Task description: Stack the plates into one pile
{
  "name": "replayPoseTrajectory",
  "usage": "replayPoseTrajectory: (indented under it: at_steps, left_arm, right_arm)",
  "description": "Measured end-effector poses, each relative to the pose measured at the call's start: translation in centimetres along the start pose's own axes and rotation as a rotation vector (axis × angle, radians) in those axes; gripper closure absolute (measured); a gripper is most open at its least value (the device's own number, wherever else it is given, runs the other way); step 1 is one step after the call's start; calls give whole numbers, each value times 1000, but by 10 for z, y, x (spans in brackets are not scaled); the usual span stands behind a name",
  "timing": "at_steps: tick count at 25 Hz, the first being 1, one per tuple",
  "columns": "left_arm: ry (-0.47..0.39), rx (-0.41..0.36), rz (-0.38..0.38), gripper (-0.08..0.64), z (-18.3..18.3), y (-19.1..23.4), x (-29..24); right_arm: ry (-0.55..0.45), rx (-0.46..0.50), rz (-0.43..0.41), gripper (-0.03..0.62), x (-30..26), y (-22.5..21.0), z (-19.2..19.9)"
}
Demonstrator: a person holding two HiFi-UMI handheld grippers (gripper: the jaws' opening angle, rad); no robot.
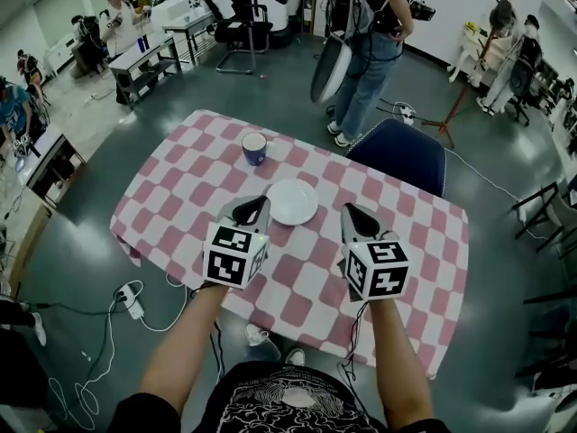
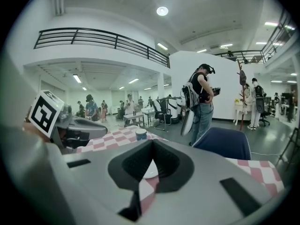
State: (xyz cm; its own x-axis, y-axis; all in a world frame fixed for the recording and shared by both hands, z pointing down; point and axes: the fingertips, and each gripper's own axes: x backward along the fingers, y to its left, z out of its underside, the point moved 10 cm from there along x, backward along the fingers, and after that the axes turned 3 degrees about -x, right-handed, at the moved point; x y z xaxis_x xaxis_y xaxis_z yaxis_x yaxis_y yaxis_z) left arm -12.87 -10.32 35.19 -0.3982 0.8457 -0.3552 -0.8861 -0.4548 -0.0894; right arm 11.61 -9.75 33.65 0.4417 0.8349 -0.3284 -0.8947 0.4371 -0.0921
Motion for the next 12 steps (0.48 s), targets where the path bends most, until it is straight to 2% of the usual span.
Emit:
replayPoseTrajectory:
  at_steps: [12]
  left_arm:
    - [-18,2,-17,558,-1,0,5]
  right_arm:
    - [-20,10,6,588,3,1,-1]
